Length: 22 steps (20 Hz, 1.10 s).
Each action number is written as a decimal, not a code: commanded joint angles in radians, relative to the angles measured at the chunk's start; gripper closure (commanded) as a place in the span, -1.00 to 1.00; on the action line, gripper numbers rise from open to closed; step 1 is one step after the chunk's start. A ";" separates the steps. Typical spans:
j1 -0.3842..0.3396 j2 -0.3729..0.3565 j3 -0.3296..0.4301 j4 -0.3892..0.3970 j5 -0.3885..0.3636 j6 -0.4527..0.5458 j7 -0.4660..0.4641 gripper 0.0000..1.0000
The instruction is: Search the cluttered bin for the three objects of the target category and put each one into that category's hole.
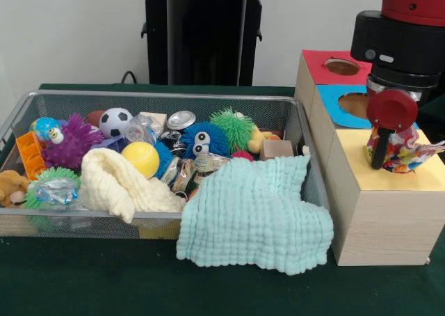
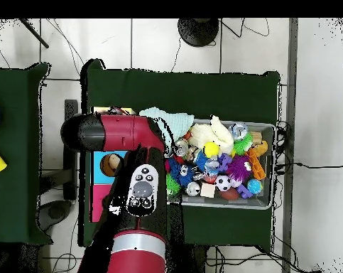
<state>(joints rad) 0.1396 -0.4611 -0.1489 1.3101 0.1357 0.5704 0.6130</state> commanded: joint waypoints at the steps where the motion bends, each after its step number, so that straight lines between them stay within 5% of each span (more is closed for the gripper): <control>1: -0.023 0.059 0.046 0.046 0.009 0.093 0.268 1.00; 22: -0.044 -0.089 0.126 0.130 0.091 0.281 0.218 1.00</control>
<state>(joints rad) 0.1347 -0.5142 -0.1375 1.3353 0.1782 0.7188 0.6132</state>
